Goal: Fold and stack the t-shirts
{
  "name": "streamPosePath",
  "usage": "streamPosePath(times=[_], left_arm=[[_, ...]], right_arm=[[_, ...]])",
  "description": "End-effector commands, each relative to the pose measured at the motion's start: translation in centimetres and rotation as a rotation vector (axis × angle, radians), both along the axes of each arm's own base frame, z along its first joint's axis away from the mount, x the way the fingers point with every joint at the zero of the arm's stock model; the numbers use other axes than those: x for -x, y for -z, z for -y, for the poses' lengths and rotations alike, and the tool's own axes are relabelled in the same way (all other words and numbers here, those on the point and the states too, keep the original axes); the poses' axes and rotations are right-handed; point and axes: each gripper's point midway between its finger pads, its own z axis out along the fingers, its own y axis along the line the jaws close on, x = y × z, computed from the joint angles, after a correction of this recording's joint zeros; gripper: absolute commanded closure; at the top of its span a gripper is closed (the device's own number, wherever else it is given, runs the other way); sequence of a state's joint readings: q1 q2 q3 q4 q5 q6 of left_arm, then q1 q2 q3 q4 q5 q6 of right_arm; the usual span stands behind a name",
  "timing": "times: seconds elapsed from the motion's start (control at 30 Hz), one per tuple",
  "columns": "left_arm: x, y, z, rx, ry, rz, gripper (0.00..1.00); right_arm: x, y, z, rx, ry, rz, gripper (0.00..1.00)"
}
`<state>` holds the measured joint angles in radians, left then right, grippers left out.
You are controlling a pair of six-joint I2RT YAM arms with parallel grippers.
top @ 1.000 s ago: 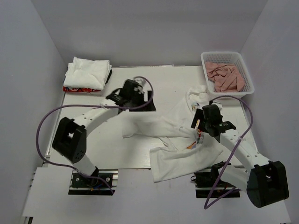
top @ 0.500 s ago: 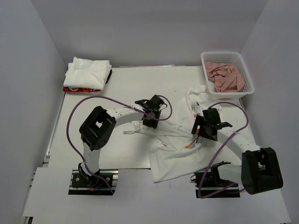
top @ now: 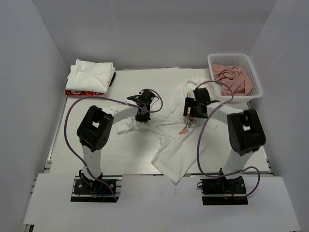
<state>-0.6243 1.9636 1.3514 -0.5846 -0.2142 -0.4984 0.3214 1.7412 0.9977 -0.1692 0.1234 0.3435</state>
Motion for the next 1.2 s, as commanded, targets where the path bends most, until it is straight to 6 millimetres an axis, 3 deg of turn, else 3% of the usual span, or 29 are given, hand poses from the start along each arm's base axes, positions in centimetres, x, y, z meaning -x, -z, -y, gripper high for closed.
streamPosePath(times=[0.0,0.07,0.1,0.17,0.2,0.23,0.27,0.3,0.33,0.4,0.43,0.47,0.5,0.53,0.57,0.63,0.7,0.9,1.17], left_arm=[[-0.8,-1.5,-0.3,0.103,-0.015,-0.025,1.0],[-1.6,-1.9,0.0,0.144,0.006,-0.027,1.0],[-2.1,-2.4,0.8,0.175,0.021,-0.025,1.0],[-3.2,-4.0,1.3,0.198,0.054,0.004,0.96],[-3.2,-4.3,1.5,0.201,0.068,0.002,0.72],[-3.4,-5.0,1.4,0.201,0.064,0.021,0.55],[-3.6,-6.2,1.3,0.203,0.061,0.045,0.41],[-3.8,-8.2,0.6,0.196,0.045,0.101,0.19],[-3.4,-9.0,-0.1,0.181,0.033,0.118,0.13],[-2.0,-9.6,-2.4,0.134,-0.03,0.144,0.0],[-1.3,-12.1,-3.5,0.15,-0.064,0.209,0.0],[0.7,-10.6,-5.2,0.112,-0.102,0.178,0.0],[1.6,-10.5,-6.8,0.084,-0.178,0.188,0.0],[2.7,-10.3,-8.0,0.065,-0.223,0.193,0.0],[4.7,-9.5,-10.0,0.033,-0.274,0.191,0.0],[6.7,-8.2,-11.6,0.02,-0.355,0.172,0.0],[9.1,-5.3,-13.3,-0.035,-0.375,0.126,0.0],[8.7,-3.3,-14.1,-0.104,-0.379,0.107,0.0],[5.1,-0.6,-14.8,-0.222,-0.352,0.141,0.07]], right_arm=[[-4.7,0.3,-3.3,0.003,-0.112,0.049,0.1],[-6.7,0.0,-4.3,0.019,-0.15,0.1,0.1],[-9.0,-2.3,-5.0,0.018,-0.166,0.171,0.1],[-9.9,-2.7,-5.5,0.042,-0.2,0.181,0.1],[-10.9,-4.4,-5.8,0.05,-0.204,0.213,0.1],[-10.9,-6.4,-6.1,0.055,-0.224,0.253,0.1],[-10.4,-6.8,-6.3,0.059,-0.235,0.259,0.1],[-10.0,-7.6,-6.5,0.066,-0.243,0.276,0.1],[-9.2,-10.6,-6.4,0.059,-0.252,0.342,0.1],[-7.0,-10.8,-6.8,0.069,-0.271,0.339,0.1],[-5.3,-12.2,-5.7,0.062,-0.257,0.36,0.1],[-4.4,-12.4,-5.7,0.054,-0.258,0.356,0.1],[-3.1,-12.4,-6.0,0.051,-0.27,0.344,0.1],[-1.9,-14.7,-5.8,0.022,-0.255,0.382,0.1],[-0.2,-12.6,-5.3,0.029,-0.259,0.332,0.1],[2.6,-12.8,-5.5,0.016,-0.287,0.323,0.1],[5.9,-11.3,-5.6,0.008,-0.306,0.264,0.1],[12.5,-8.7,-7.2,0.011,-0.422,0.135,0.1],[18.9,-5.4,-6.6,0.028,-0.494,-0.009,0.1]])
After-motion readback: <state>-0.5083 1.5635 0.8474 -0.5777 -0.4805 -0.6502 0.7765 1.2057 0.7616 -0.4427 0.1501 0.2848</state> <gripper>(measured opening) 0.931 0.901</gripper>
